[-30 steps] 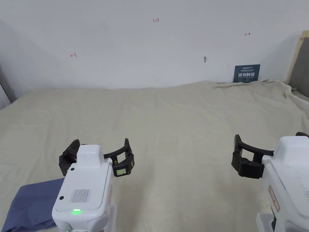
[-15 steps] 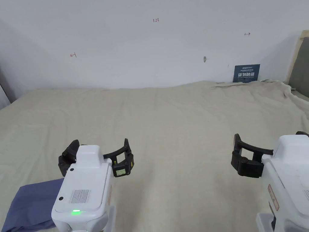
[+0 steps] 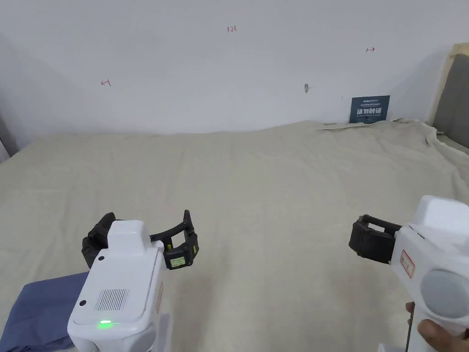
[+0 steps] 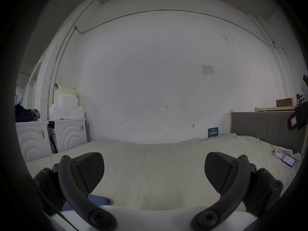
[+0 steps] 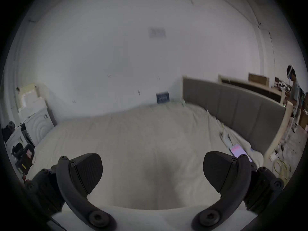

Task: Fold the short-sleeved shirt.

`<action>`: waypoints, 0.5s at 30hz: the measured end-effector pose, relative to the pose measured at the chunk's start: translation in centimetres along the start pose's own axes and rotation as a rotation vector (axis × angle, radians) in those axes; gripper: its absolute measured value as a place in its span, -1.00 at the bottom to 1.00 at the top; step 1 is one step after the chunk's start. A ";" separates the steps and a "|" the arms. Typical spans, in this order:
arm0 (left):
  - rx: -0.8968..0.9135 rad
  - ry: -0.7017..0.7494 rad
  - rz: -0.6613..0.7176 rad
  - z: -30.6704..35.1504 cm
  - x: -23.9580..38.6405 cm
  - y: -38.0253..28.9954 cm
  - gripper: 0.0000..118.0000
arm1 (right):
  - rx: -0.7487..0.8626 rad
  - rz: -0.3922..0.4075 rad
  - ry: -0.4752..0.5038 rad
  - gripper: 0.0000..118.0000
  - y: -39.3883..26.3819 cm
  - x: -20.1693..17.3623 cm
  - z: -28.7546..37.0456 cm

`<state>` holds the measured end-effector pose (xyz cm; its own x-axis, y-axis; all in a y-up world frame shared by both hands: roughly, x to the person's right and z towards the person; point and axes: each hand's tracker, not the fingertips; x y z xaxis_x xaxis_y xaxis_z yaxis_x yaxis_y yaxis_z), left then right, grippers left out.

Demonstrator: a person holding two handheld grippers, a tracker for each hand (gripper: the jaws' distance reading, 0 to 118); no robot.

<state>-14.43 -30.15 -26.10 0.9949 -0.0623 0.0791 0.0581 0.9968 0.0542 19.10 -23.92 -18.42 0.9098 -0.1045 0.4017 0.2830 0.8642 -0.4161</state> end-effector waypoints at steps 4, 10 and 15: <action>0.005 -0.005 0.001 0.0 0.2 0.2 1.00 | -0.036 -0.004 0.024 1.00 -0.1 0.3 -0.6; 0.014 -0.008 -0.005 -0.1 0.2 0.4 1.00 | 0.001 0.008 0.012 1.00 -0.3 0.1 -0.5; 0.021 -0.005 -0.001 0.0 0.1 0.6 1.00 | 0.070 0.051 0.003 1.00 -0.4 0.1 -0.5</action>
<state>-14.25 -29.58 -26.07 0.9944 -0.0640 0.0836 0.0577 0.9955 0.0748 19.21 -24.53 -18.68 0.9233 -0.0612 0.3791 0.2148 0.9006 -0.3778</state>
